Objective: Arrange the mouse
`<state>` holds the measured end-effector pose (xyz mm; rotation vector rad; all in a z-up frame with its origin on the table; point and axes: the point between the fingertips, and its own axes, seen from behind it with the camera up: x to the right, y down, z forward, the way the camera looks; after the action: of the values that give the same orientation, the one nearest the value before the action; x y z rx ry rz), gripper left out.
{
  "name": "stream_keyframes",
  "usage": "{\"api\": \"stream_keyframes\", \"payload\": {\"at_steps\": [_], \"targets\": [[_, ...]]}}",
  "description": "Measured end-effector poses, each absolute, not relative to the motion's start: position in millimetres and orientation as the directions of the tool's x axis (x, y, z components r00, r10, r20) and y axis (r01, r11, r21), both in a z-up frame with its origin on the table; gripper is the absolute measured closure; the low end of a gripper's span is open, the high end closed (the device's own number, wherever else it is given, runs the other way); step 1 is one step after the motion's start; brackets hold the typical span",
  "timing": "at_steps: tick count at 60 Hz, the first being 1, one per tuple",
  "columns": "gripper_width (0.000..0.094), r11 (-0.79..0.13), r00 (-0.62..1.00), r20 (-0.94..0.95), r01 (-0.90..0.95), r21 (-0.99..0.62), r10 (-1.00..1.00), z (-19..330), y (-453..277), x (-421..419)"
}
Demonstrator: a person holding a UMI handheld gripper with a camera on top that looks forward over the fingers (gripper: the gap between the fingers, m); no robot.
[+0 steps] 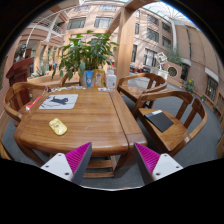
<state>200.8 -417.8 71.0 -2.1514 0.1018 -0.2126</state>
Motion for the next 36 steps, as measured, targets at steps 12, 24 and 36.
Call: {"api": "stream_keyframes", "payload": {"at_steps": [12, 24, 36], "targets": [[0.0084, -0.607, 0.999, 0.037, 0.006, -0.794, -0.038, 14, -390, 112], [0.0079, -0.596, 0.996, 0.057, 0.082, -0.799, 0.062, -6, -337, 45], [0.0078, -0.584, 0.992, 0.058, 0.113, -0.804, 0.113, -16, -283, 11]]}}
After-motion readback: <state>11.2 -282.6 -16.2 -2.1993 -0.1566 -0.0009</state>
